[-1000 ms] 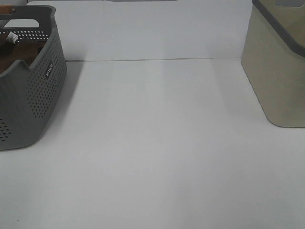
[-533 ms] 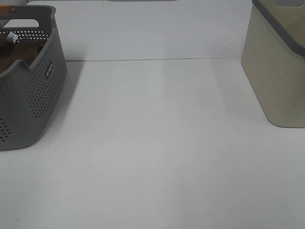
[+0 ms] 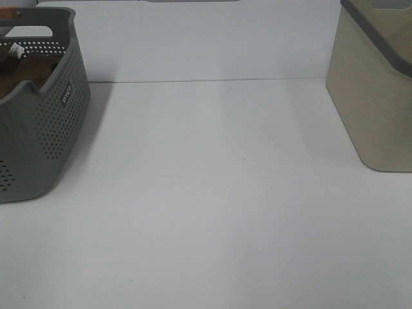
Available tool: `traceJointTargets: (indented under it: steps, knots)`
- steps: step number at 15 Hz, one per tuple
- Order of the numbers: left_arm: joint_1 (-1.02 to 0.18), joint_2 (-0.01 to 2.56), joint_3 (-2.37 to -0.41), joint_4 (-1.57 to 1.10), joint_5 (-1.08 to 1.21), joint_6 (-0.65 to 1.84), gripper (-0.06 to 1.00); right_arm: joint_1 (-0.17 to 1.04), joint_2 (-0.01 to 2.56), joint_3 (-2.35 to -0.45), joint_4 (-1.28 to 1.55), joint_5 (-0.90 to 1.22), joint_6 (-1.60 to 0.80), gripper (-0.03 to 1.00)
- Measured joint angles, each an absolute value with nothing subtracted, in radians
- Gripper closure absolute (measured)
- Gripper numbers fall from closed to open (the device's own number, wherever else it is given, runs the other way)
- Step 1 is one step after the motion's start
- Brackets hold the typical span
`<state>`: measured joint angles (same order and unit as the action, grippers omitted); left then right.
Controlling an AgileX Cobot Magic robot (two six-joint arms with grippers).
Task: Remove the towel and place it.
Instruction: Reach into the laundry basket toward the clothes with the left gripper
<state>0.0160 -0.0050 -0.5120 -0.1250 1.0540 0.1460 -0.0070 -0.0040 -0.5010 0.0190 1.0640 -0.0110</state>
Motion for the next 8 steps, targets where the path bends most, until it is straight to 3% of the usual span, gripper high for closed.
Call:
traceJointTargets:
  steps: [8]
  knots:
    - [0.016,-0.005,-0.512,-0.125,1.054,0.146,0.34,-0.007,-0.004,-0.501,0.019,1.064,-0.011,0.36]
